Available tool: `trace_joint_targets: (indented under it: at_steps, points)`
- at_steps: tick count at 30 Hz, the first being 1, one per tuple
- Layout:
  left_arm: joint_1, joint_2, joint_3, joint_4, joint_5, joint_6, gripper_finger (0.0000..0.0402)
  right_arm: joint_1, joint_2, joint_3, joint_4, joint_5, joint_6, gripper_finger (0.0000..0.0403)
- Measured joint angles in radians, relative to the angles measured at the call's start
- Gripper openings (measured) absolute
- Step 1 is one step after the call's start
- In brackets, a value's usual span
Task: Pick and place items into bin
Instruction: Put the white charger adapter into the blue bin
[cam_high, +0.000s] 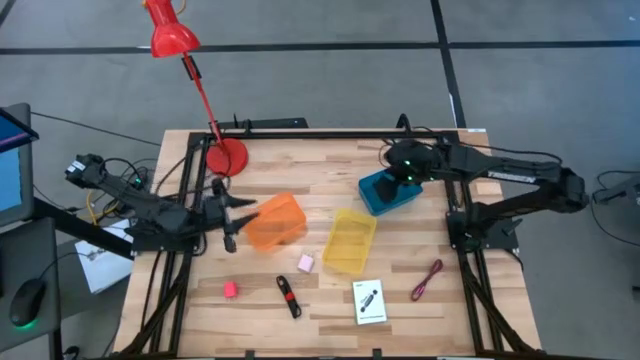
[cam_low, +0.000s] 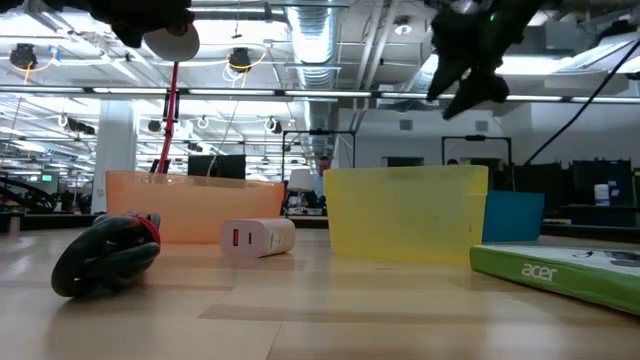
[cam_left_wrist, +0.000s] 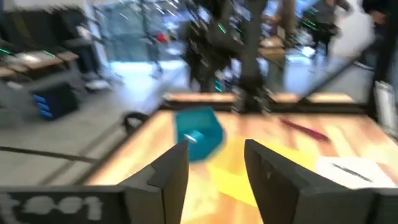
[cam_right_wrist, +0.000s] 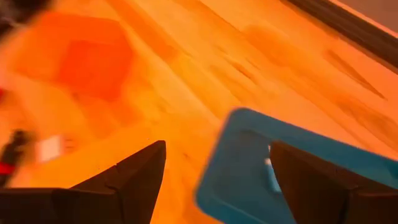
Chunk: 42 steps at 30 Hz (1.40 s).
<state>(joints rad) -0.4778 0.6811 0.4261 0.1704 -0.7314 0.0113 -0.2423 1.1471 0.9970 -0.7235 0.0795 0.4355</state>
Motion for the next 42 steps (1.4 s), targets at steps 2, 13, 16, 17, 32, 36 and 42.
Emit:
trace_joint_targets:
  at_steps: [2, 13, 16, 17, 32, 36, 42]
  points:
    - [0.000, 0.066, 0.015, -0.015, 0.047, -0.054, 0.0159, 0.038, -0.009, 0.000, 0.028, 0.000, 0.001, 0.0286]
    - [0.000, 0.414, 0.266, -0.247, 0.209, -0.134, 0.0165, 0.211, 0.070, 0.000, 0.082, -0.001, -0.041, 0.0286]
    - [0.005, 0.537, 0.354, -0.259, 0.230, -0.099, 0.0165, 0.268, 0.091, -0.001, 0.188, -0.003, -0.071, 0.0286]
    - [0.009, 0.573, 0.383, -0.260, 0.236, -0.087, 0.0165, 0.282, 0.096, -0.001, 0.218, -0.003, -0.077, 0.0286]
    - [0.173, 0.935, 0.600, -0.403, 0.680, -0.009, 0.0168, 0.365, 0.090, 0.009, 0.195, -0.003, -0.077, 0.0286]
    - [0.196, 0.971, 0.600, -0.419, 0.750, 0.031, 0.0182, 0.375, 0.097, 0.009, 0.182, -0.002, -0.077, 0.0286]
    - [0.229, 1.010, 0.600, -0.408, 0.794, 0.075, 0.0218, 0.387, 0.097, 0.009, 0.184, -0.002, -0.077, 0.0286]
